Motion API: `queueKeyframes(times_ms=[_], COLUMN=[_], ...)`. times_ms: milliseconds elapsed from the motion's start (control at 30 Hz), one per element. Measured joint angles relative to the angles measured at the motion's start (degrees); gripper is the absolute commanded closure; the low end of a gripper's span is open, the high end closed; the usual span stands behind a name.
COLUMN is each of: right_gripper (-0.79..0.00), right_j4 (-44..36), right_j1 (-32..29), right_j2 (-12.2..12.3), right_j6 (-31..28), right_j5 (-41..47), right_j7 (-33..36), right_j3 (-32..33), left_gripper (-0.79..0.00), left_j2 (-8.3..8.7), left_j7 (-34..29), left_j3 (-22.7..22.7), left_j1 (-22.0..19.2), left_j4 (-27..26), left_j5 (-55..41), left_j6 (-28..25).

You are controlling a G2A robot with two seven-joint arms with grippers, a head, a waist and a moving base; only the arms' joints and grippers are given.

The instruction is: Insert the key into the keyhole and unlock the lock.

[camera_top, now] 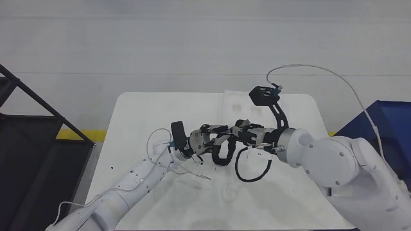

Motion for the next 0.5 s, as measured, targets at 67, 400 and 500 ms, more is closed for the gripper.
queueKeyframes(times_ms=[67, 400, 500], right_gripper=[0.0, 0.0, 0.0], right_j4=[0.23, 1.34, 1.52], right_j1=[0.11, 0.46, 0.15], right_j2=[-0.04, -0.25, -0.18], right_j6=[-0.17, -0.67, -0.71], right_j5=[0.2, 1.43, 1.63], right_j7=[0.09, -0.08, -0.13], right_j3=[0.04, 0.22, 0.84], left_gripper=[0.0, 0.0, 0.0], left_j2=[-0.07, -0.15, 0.07], left_j7=[-0.22, -1.09, -1.6], left_j3=[0.0, -0.45, -0.95], left_j1=[0.0, 0.06, 0.26], left_j4=[0.09, 0.59, 0.55], left_j5=[-0.15, -0.93, -1.4], left_j6=[-0.23, -1.08, -1.59])
